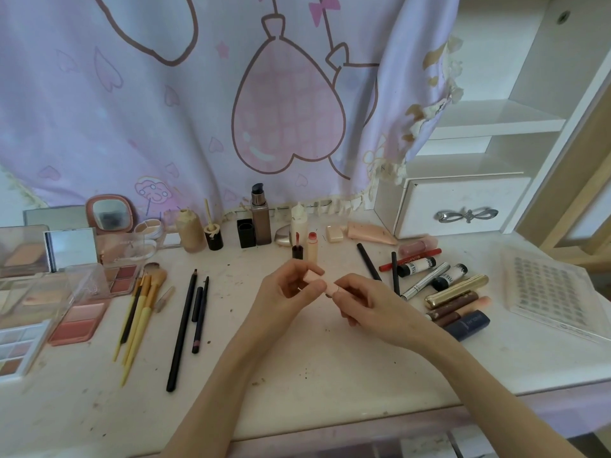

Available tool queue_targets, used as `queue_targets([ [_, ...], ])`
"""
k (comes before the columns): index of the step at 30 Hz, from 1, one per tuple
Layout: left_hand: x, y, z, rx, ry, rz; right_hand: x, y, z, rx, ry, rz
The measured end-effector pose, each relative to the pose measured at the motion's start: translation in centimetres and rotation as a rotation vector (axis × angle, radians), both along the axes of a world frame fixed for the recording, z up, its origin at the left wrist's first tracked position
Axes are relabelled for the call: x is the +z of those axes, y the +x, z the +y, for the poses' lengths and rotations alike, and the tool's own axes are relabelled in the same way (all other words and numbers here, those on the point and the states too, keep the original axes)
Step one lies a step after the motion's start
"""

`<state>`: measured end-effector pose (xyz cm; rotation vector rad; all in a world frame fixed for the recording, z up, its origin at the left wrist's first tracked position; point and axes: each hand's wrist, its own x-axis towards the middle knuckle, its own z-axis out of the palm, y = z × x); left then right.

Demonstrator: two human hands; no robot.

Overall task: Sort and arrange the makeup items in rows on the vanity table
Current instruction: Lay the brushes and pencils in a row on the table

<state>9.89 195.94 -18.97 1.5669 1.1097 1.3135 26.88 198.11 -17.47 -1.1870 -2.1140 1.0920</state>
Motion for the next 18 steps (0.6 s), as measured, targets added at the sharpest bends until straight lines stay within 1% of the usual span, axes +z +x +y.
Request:
queue_targets([
  [5, 0.0, 0.1, -0.1, 0.003, -0.015, 0.021, -0.1, 0.1, 0.2, 0.022, 0.089, -0.166],
  [8, 0.0, 0.2, 0.0, 0.017, -0.02, -0.025, -0.5, -0.2, 0.1, 0.029, 0.119, -0.152],
  [10, 0.0, 0.0, 0.2, 0.047, -0.03, -0.088, -0.9, -0.5, 0.1, -0.016, 0.161, -0.082],
  [12, -0.1, -0.1, 0.4, 0.104, -0.028, -0.121, -1.1, -0.6, 0.2, -0.122, 0.195, 0.033],
  [13, -0.2, 0.0, 0.4, 0.131, -0.028, -0.105, -1.0, -0.6, 0.3, -0.175, 0.169, 0.137],
  [15, -0.4, 0.3, 0.4, 0.145, -0.029, -0.018, -0.7, -0.5, 0.4, -0.233, 0.01, 0.397],
  [16, -0.5, 0.5, 0.4, 0.134, -0.025, 0.035, -0.6, -0.5, 0.5, -0.239, -0.068, 0.481],
  [18, -0.8, 0.7, 0.4, 0.112, -0.01, 0.118, -0.4, -0.5, 0.6, -0.231, -0.112, 0.518],
])
